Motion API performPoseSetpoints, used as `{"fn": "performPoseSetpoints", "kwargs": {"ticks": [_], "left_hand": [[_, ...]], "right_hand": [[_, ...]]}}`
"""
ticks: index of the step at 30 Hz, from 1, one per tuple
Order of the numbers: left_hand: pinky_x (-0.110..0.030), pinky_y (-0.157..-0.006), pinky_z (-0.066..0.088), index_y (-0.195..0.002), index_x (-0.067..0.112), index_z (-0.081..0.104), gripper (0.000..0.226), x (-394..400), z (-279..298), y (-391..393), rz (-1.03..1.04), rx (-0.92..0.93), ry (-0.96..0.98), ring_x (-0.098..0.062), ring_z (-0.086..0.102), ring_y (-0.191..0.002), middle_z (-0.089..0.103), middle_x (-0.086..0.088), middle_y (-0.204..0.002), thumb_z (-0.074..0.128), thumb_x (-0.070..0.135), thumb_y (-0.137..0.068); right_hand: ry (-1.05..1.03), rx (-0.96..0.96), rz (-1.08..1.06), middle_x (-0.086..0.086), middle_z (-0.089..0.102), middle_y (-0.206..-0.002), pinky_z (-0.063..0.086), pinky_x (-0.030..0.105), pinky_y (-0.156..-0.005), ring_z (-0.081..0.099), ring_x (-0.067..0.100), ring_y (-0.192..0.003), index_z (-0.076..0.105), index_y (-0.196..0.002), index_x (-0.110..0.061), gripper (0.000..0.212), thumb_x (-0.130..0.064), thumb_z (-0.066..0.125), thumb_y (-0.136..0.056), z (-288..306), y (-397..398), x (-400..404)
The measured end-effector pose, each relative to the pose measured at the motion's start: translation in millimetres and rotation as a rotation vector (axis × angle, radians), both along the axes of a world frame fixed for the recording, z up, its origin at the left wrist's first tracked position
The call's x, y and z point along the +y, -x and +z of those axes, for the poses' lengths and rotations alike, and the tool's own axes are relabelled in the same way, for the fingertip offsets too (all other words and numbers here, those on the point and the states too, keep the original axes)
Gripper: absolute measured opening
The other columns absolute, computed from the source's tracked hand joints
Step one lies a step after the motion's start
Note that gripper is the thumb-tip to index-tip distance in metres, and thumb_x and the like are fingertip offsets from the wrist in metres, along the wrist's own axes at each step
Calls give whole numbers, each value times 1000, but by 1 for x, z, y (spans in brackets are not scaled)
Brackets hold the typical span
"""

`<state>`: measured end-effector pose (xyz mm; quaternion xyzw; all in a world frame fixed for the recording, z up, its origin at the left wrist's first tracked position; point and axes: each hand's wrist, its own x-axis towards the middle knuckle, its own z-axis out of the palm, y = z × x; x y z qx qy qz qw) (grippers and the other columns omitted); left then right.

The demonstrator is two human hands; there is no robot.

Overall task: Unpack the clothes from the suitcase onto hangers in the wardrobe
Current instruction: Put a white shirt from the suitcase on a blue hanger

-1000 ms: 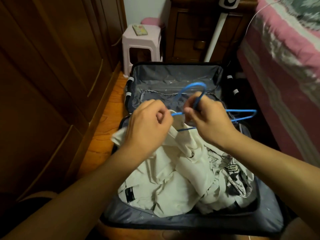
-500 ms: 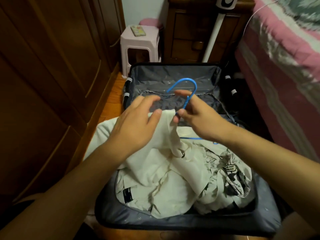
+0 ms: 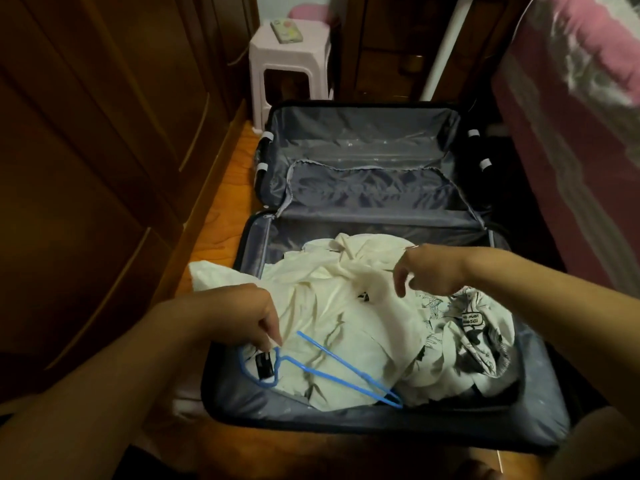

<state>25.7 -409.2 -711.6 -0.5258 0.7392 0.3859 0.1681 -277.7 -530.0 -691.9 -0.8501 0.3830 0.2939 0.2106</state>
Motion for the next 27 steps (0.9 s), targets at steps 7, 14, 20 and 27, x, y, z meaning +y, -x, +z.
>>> {"fn": "performPoseSetpoints", "kwargs": {"ticks": [7, 14, 20, 27], "left_hand": [[-36, -82, 53, -101, 28, 81, 20, 9, 6, -14, 171, 225, 3, -20, 68, -87, 75, 2, -89, 83, 23, -82], [-19, -70, 47, -100, 32, 80, 16, 27, 28, -20, 150, 319, -124, -5, 63, -75, 73, 11, -82, 80, 24, -85], [-25, -83, 53, -101, 36, 73, 9, 20, 30, -55, 353, 390, 131, 1, 63, -86, 69, 12, -94, 66, 38, -96], [-47, -86, 50, -101, 12, 75, 38, -16, 16, -69, 528, 342, 817, -23, 62, -90, 63, -6, -92, 52, 40, -94]], "right_hand": [[39, -389, 301, -6, 52, -146, 30, 27, -113, 41, 22, -132, 58, -137, -22, 63, 6, 51, -81, -56, -64, 49], [268, -36, 604, -6, 42, -150, -2, 52, -122, 23, 32, -141, 28, -155, -33, 60, -22, 37, -97, -74, -77, 50], [386, 93, 345, -9, 31, -157, 15, 49, -118, 30, 27, -135, 50, -137, -51, 44, -32, 48, -97, -38, -31, -16], [644, -345, 307, 3, 67, -119, 48, 45, -83, 59, 37, -94, 73, -116, -23, 53, -17, 37, -79, -4, 37, -60]]}}
